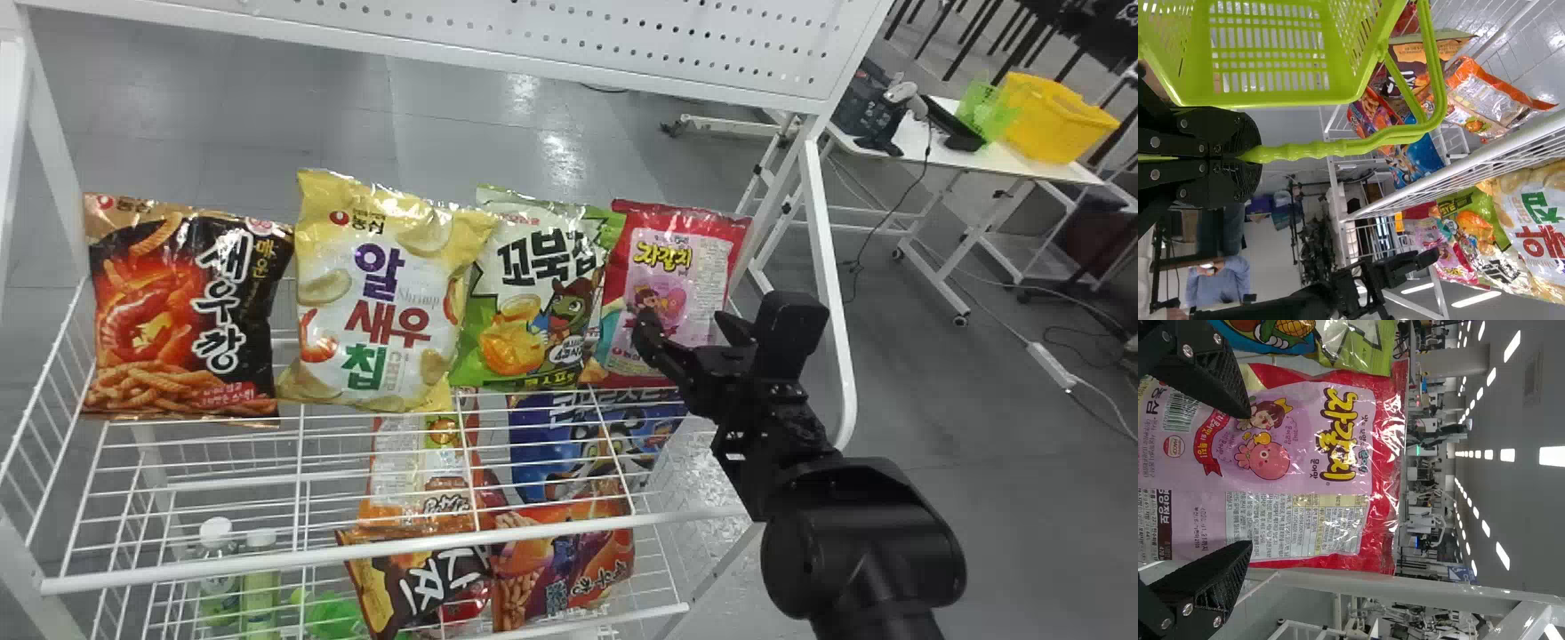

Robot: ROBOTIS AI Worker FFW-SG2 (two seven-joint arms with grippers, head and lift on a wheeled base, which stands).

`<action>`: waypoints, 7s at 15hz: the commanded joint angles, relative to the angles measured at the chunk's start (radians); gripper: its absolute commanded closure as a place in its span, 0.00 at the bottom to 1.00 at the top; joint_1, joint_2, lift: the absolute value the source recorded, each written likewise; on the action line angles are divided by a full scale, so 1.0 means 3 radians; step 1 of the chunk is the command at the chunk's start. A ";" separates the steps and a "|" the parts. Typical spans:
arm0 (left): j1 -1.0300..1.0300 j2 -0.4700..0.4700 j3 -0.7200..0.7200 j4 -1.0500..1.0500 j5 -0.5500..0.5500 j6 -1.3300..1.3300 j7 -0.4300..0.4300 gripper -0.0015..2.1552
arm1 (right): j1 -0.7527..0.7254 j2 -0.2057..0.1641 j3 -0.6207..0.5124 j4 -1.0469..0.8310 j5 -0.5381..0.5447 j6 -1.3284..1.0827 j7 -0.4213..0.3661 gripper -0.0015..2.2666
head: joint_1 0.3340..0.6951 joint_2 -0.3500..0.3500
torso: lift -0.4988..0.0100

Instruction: Hold basket handle with left hand then pick Jagalchi snack with right hand and place into basket

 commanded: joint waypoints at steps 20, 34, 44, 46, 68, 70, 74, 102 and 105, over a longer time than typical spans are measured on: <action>-0.0067 0.0010 0.0008 0.0069 -0.0012 0.0000 -0.0030 0.84 | 0.0367 0.0035 -0.0011 -0.0587 -0.0018 -0.0033 -0.0456 0.86 | 1.00 0.00 | 0.96; -0.0083 0.0010 -0.0038 0.0059 -0.0012 0.0000 0.0006 0.84 | 0.1128 0.0051 0.0030 -0.1860 -0.0540 0.1030 -0.0379 0.86 | 1.00 0.01 | 0.96; -0.0083 0.0010 -0.0059 0.0034 -0.0012 0.0000 0.0006 0.84 | 0.1359 0.0025 0.0091 -0.2704 -0.0995 0.2309 -0.0251 0.86 | 1.00 0.20 | 0.96; -0.0083 0.0010 -0.0059 0.0028 -0.0012 0.0000 0.0001 0.84 | 0.1405 0.0020 0.0076 -0.2959 -0.1087 0.2738 -0.0256 0.86 | 1.00 0.23 | 0.96; -0.0165 0.0015 -0.0100 0.0028 -0.0022 0.0010 0.0057 0.84 | 0.1594 -0.0251 0.0817 -0.2877 -0.0826 0.4027 -0.0205 0.86 | 1.00 0.32 | 0.96; -0.0165 0.0021 -0.0100 0.0028 -0.0017 0.0021 0.0057 0.84 | 0.1491 -0.0251 0.1073 -0.2775 -0.0662 0.4037 -0.0215 0.86 | 1.00 0.34 | 0.96; -0.0165 0.0026 -0.0095 0.0018 -0.0017 0.0051 0.0041 0.84 | 0.1200 -0.0184 0.1512 -0.2586 -0.0468 0.4027 -0.0287 0.86 | 1.00 0.45 | 0.96; -0.0129 0.0026 -0.0100 -0.0002 -0.0012 0.0051 -0.0015 0.84 | 0.0407 0.0332 0.2515 -0.0853 -0.0243 0.3976 -0.0312 0.85 | 1.00 0.87 | 0.96; -0.0108 0.0021 -0.0095 -0.0018 -0.0012 0.0051 -0.0025 0.84 | 0.0428 0.0358 0.2571 -0.0791 -0.0090 0.3761 -0.0358 0.23 | 1.00 0.89 | 0.96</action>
